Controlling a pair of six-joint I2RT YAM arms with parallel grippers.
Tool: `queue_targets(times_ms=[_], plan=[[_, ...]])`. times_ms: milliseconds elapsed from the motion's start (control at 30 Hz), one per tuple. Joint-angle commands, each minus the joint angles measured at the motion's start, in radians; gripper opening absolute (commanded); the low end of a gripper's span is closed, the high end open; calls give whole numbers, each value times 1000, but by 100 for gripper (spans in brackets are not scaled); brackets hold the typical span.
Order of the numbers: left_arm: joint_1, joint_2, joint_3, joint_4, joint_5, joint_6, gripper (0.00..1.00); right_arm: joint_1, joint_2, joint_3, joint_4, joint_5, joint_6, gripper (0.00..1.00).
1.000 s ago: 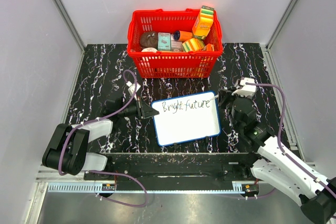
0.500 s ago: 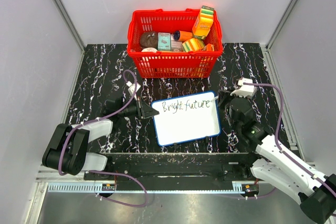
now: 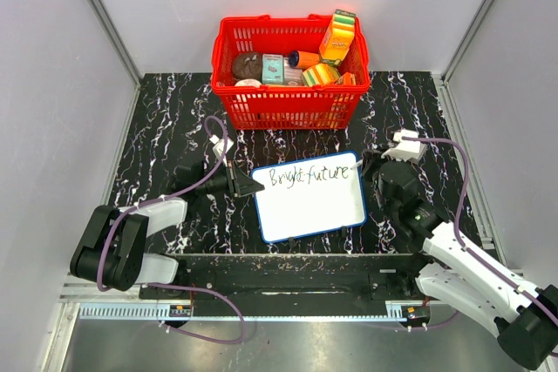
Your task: Write a sentence on the whiteboard
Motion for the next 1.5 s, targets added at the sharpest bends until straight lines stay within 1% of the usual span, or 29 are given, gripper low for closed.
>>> queue_targets(times_ms=[0,333,467,600,900,1167,1467], plan=[[5,26,2,-34,-116,114,0,-5,4,4,31,-5,17,0],[5,26,2,-36,-116,114,0,-5,-12,-12,-1,-39,40,0],[5,26,2,-34,-116,113,0,-5,-29,-24,-14,-20,54,0],[5,26,2,-35,-116,113,0,-6,-44,-29,-64,-4,57,0],[5,26,2,-34,-118,114,0,-6,-56,-29,-86,26,62,0],[5,28,2,-34,-118,114,0,-5,-52,-36,-89,-17,74,0],[5,29,3,-34,-116,114,0,-5,-39,-36,-49,-73,86,0]])
